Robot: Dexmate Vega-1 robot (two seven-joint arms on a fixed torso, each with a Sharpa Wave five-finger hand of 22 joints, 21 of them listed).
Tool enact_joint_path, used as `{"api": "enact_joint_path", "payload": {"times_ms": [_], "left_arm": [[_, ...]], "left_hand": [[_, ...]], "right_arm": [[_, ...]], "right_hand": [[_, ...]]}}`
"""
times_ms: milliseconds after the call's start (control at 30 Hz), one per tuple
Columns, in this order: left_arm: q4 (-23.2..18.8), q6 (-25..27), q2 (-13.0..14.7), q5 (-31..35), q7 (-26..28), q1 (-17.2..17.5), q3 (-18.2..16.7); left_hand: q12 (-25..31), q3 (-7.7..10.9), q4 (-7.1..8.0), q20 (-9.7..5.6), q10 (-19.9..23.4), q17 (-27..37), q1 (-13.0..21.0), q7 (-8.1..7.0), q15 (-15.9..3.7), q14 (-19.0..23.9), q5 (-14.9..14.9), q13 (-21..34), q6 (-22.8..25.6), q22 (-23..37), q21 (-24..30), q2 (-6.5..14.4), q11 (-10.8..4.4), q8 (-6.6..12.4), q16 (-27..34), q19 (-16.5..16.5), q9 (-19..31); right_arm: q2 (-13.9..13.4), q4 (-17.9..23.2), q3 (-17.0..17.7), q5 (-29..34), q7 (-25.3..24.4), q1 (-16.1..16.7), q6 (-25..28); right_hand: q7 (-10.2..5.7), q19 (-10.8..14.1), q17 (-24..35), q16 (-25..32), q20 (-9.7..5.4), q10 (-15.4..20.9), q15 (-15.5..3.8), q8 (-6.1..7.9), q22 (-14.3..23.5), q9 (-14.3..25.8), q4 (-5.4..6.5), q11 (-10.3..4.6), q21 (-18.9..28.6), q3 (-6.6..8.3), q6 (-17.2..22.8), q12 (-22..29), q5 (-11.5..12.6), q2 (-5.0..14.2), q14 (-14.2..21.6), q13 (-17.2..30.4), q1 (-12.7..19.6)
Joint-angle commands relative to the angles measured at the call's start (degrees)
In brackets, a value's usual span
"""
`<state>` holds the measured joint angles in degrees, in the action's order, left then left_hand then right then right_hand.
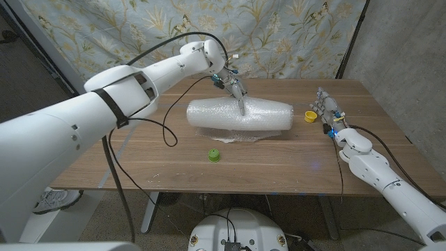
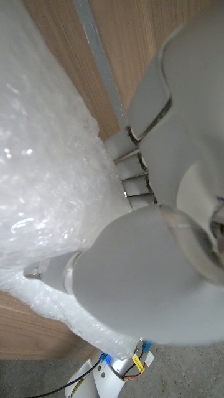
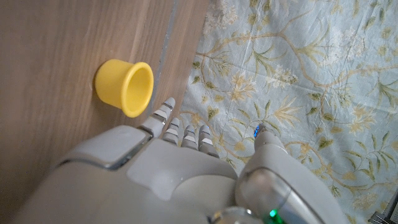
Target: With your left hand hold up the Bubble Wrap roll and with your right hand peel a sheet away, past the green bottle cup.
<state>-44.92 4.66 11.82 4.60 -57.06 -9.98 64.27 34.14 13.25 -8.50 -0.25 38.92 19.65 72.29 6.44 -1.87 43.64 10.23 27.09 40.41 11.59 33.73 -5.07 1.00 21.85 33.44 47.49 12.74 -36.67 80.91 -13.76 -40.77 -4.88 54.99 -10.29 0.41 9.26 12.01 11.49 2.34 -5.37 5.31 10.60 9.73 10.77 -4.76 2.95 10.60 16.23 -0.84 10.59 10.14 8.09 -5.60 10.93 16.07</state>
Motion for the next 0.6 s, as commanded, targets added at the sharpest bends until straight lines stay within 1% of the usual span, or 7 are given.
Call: {"api": "enact_joint_path", "payload": {"times_ms": [33, 333, 467, 600], "left_arm": [[-5.2, 5.6, 3.0, -1.5, -0.6, 1.3, -1.9], [-8.0, 8.9, 4.9, -3.3, -0.1, 2.1, -3.3], [-8.4, 10.3, 5.3, -4.1, -0.4, 2.2, -3.6], [-9.3, 11.5, 6.0, -4.4, -0.8, 2.1, -3.5]], "left_hand": [[0.4, 0.45, 0.54, -0.69, 3.0, 0.1, 6.2, 0.15, -8.23, 8.7, 0.3, 0.3, 0.3, 0.1, 0.6, 6.6, -2.59, -0.05, -0.3, 0.4, 0.2], [0.4, 0.33, 0.66, -0.59, 3.0, 0.2, 5.8, 0.27, -8.01, 8.8, 0.3, 0.8, 0.3, 0.1, 0.9, 6.8, -2.39, -0.01, -0.6, 0.2, 0.4], [0.5, 0.31, 0.62, -0.57, 3.1, 0.2, 5.7, 0.28, -7.98, 9.0, 0.3, 1.0, 0.5, 0.1, 1.1, 6.9, -2.38, 0.05, -0.8, 0.1, 0.5], [0.6, 0.27, 0.62, -0.54, 3.3, 0.4, 5.6, 0.78, -8.01, 9.3, 0.3, 1.3, 1.1, 0.1, 1.3, 7.1, -2.26, 0.32, -0.8, 0.0, 0.7]], "right_arm": [[-0.2, -0.2, -1.0, 0.3, 1.0, -1.3, 0.8], [-0.5, 0.0, -1.3, 0.4, 1.3, -1.5, 1.5], [-0.5, 0.1, -1.5, 0.5, 1.4, -1.6, 1.7], [-0.6, 0.1, -1.7, 0.6, 1.3, -1.8, 1.9]], "right_hand": [[0.11, -0.2, 0.0, 0.2, -0.01, -0.5, -0.38, 0.43, 0.1, 0.3, -0.14, -0.18, 0.3, 0.18, -0.3, 0.4, 0.0, 0.08, -0.4, 0.1, -0.4], [0.13, -0.3, 0.0, 0.2, 0.00, -0.6, -0.35, 0.44, 0.1, 0.3, -0.20, -0.09, 0.3, 0.20, -0.3, 0.4, 0.0, 0.04, -0.4, 0.1, -0.4], [0.11, -0.3, 0.0, 0.2, -0.01, -0.6, -0.42, 0.45, 0.1, 0.3, -0.20, -0.01, 0.3, 0.22, -0.3, 0.4, 0.0, 0.09, -0.5, 0.1, -0.4], [0.11, -0.3, 0.0, 0.3, 0.00, -0.6, -0.36, 0.46, 0.1, 0.3, -0.22, -0.04, 0.3, 0.23, -0.3, 0.5, 0.0, 0.08, -0.5, 0.1, -0.4]]}}
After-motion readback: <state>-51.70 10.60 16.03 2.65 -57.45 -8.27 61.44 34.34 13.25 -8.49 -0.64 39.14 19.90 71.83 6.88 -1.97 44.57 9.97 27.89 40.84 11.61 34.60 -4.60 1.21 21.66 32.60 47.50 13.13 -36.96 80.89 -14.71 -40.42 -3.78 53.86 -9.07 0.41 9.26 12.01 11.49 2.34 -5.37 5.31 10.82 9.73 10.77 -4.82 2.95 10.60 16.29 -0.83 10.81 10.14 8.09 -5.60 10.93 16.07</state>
